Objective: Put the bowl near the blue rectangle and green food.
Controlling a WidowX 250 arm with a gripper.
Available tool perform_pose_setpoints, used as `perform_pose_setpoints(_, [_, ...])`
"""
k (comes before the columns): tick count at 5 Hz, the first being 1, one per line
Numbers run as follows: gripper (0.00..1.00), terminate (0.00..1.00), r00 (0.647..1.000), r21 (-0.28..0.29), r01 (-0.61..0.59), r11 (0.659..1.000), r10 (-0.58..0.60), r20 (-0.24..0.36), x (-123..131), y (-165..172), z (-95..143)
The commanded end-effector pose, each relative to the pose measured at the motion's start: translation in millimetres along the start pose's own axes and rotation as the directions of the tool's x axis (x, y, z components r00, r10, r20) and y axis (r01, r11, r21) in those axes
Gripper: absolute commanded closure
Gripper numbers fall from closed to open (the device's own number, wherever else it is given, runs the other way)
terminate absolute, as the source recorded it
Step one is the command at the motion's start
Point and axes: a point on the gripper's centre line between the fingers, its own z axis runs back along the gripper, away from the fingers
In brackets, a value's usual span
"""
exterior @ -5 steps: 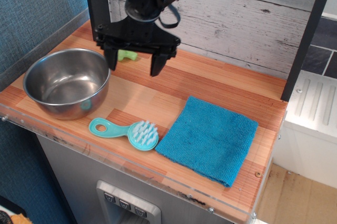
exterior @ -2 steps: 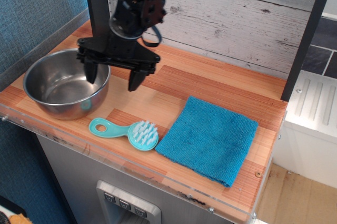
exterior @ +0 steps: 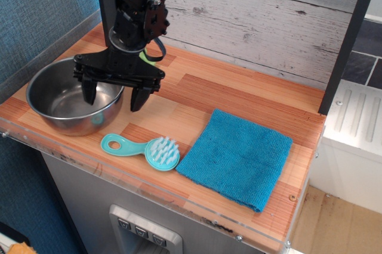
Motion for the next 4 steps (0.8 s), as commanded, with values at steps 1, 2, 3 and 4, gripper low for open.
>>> perform_pose_setpoints(1, [1.00,0.00,1.000,-0.041,-0.003,0.999,0.004,0.013,5.3,1.6,-5.7])
perform_pose_setpoints(2, [1.00,0.00,1.000,-0.050,-0.009,0.999,0.010,0.022,6.7,1.5,-2.7])
perform_pose_setpoints(3, [1.00,0.00,1.000,-0.059,-0.010,0.998,0.012,0.027,5.1,-0.4,-1.4])
perform_pose_setpoints(4, [1.00,0.00,1.000,-0.067,-0.010,0.998,0.012,0.023,0.8,-0.4,-0.7])
